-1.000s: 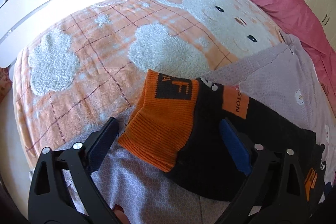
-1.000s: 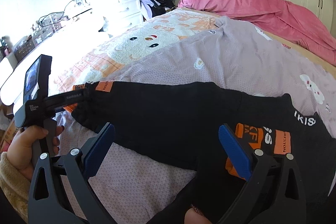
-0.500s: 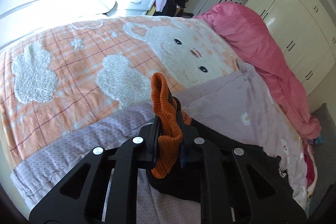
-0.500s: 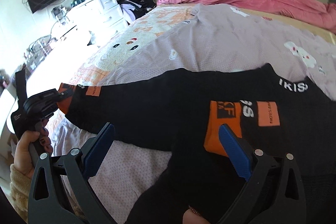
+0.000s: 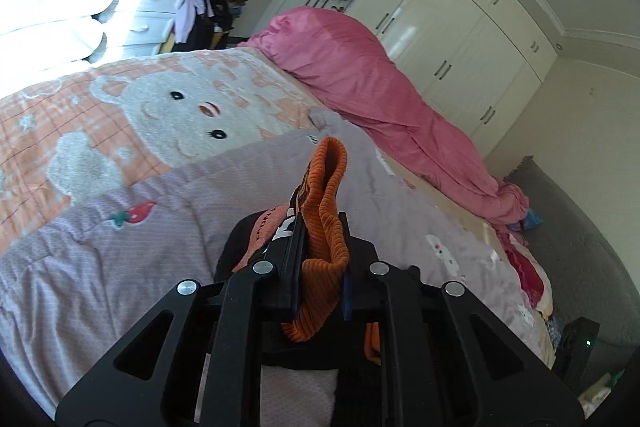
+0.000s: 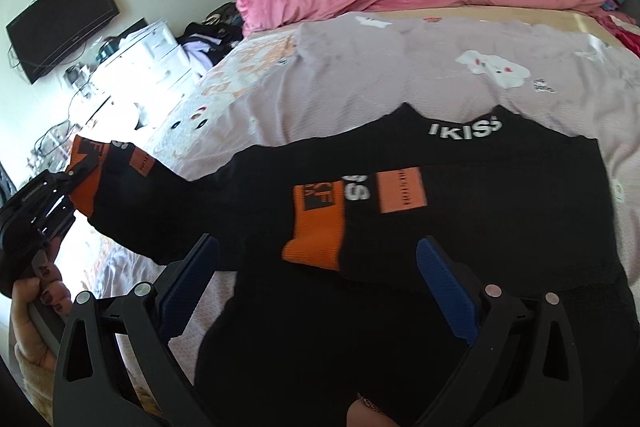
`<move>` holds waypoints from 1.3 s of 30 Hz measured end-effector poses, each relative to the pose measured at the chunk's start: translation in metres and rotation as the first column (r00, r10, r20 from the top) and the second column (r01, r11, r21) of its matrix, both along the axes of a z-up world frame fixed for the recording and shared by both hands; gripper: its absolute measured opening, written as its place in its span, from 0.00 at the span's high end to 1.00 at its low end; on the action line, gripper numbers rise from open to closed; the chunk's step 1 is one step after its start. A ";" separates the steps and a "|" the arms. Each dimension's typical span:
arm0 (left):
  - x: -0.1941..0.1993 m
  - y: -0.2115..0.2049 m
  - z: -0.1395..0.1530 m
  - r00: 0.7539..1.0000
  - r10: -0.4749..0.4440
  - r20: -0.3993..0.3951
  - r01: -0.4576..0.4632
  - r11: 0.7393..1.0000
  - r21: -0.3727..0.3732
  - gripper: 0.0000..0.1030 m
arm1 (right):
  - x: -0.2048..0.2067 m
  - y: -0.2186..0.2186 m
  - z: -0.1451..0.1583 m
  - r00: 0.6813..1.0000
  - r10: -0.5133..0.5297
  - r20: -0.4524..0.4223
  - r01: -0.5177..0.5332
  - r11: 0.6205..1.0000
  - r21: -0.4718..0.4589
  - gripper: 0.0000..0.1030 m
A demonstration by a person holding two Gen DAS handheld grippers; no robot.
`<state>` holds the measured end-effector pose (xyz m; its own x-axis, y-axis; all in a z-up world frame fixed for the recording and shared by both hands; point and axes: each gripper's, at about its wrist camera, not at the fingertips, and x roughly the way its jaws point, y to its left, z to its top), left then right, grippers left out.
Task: Fold small clothes
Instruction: 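Carry the sleeve across the shirt body with the left tool and release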
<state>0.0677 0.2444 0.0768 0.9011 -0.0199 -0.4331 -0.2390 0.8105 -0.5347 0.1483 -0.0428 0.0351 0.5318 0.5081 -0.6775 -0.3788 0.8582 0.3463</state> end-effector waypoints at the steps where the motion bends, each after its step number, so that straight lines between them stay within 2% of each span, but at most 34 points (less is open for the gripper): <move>1: 0.004 -0.006 -0.001 1.000 -0.024 -0.001 0.024 1.000 0.005 0.93 | 0.001 -0.005 -0.001 1.000 -0.014 -0.006 0.014 1.000 0.005 0.04; 6: 0.021 -0.034 -0.008 0.993 -0.113 -0.017 0.113 0.993 0.014 0.93 | 0.005 -0.034 -0.010 0.996 -0.081 -0.041 0.082 0.996 0.023 0.04; 13: 0.035 -0.061 -0.013 0.977 -0.213 -0.010 0.213 0.977 0.018 0.93 | 0.005 -0.062 -0.022 0.987 -0.152 -0.047 0.152 0.988 -0.004 0.04; 22: 0.059 -0.123 -0.026 0.930 -0.363 -0.058 0.366 0.930 0.045 0.93 | 0.007 -0.098 -0.031 0.966 -0.257 -0.030 0.255 0.964 -0.071 0.04; 28: 0.070 -0.148 -0.039 0.895 -0.434 -0.101 0.439 0.898 0.034 0.93 | 0.010 -0.122 -0.038 0.948 -0.315 -0.046 0.311 0.948 -0.071 0.04; 31: 0.072 -0.148 -0.044 0.885 -0.452 -0.111 0.454 0.891 -0.011 0.84 | 0.010 -0.127 -0.040 0.945 -0.323 -0.050 0.319 0.945 -0.071 0.04; 33: 0.073 -0.147 -0.047 0.875 -0.473 -0.104 0.471 0.881 -0.046 0.84 | 0.010 -0.127 -0.041 0.944 -0.327 -0.053 0.323 0.944 -0.073 0.04; 38: 0.068 -0.140 -0.043 0.895 -0.432 -0.111 0.435 0.900 0.003 0.59 | 0.009 -0.117 -0.046 0.956 -0.284 -0.073 0.280 0.958 -0.059 0.04; 39: 0.068 -0.138 -0.043 0.900 -0.419 -0.119 0.423 0.906 0.007 0.57 | 0.008 -0.111 -0.047 0.961 -0.264 -0.078 0.260 0.964 -0.056 0.04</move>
